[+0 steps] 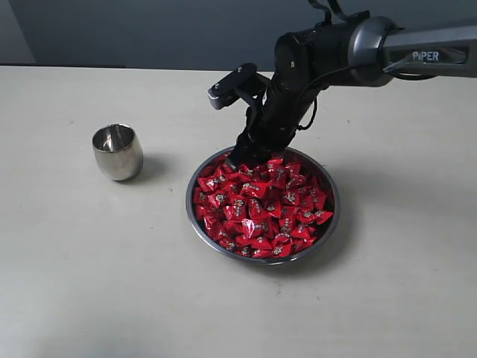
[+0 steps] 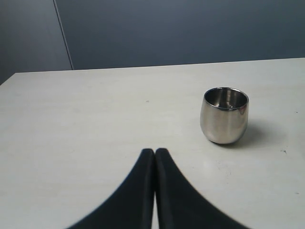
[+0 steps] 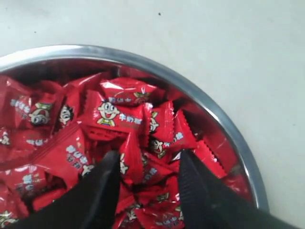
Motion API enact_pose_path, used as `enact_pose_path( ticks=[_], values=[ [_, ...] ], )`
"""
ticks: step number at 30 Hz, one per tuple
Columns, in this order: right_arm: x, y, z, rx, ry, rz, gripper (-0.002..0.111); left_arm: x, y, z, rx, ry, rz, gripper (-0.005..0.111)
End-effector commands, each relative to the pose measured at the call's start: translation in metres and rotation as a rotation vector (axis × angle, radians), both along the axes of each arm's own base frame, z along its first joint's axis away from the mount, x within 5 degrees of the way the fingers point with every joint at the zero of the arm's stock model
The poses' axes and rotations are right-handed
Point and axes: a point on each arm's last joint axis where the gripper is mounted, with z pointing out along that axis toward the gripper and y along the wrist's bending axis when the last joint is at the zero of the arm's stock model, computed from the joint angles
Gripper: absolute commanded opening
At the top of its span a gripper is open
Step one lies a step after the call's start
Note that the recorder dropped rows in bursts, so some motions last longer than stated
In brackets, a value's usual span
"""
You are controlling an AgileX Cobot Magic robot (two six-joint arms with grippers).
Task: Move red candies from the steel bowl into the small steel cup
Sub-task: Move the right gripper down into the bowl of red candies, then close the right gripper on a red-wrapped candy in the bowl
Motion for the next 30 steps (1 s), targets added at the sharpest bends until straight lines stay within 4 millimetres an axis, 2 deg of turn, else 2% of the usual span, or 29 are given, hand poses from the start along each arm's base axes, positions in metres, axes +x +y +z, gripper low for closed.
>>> enact_pose_path(
  ticks=[1,5,8,13,19,30],
  values=[
    [0.0,-0.001,0.004,-0.004,-0.005,0.01,0.039,0.0,0.0,-0.001,-0.004,-0.003,0.001,0.0],
    [-0.003,-0.001,0.006,0.002,0.026,-0.001,0.039,0.0,0.0,-0.001,-0.004,-0.003,0.001,0.0],
    [-0.006,0.003,0.017,0.01,0.019,0.013,0.039,0.0,0.0,-0.001,-0.004,-0.003,0.001,0.0],
    [-0.025,0.021,0.031,-0.009,0.051,0.077,0.039,0.0,0.0,-0.001,-0.004,-0.003,0.001,0.0],
    [-0.044,0.039,0.031,-0.054,0.019,0.169,0.039,0.0,0.0,-0.001,-0.004,-0.003,0.001,0.0],
    [-0.035,0.039,0.012,-0.126,-0.035,0.21,0.039,0.0,0.0,-0.001,-0.004,-0.003,0.001,0.0]
  ],
)
